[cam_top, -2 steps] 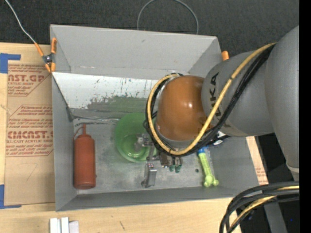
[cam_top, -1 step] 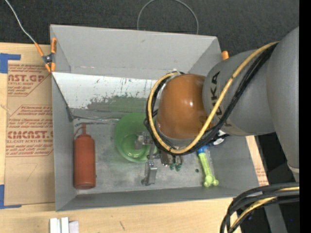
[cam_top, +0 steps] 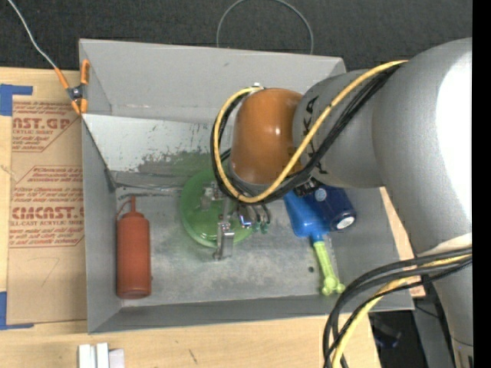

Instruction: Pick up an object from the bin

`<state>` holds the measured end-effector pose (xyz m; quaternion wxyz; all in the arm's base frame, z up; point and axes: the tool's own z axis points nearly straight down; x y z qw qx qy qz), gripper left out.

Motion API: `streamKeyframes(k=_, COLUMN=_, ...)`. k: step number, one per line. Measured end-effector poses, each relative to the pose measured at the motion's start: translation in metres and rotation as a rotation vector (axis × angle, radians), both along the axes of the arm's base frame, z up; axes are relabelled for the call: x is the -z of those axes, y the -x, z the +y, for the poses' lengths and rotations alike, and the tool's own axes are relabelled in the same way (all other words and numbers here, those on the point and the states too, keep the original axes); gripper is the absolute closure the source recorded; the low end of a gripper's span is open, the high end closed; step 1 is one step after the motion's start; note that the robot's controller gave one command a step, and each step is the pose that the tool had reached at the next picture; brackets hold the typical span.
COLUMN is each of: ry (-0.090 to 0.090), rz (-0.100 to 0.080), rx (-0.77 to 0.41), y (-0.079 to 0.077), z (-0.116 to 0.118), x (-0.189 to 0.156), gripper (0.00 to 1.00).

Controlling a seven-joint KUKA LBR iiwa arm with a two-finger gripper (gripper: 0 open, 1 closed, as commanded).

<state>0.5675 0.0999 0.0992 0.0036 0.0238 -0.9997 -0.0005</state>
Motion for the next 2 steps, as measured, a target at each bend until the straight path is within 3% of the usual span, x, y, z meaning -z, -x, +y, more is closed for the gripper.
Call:
streamKeyframes(k=1, ry=-0.002, rz=-0.009, rx=0.008, y=-0.005, z=-0.004, x=-0.022, gripper=0.00)
streamKeyframes(k=2, ry=0.001, rz=0.003, rx=0.149, y=-0.025, z=-0.037, x=-0.008, gripper=0.00)
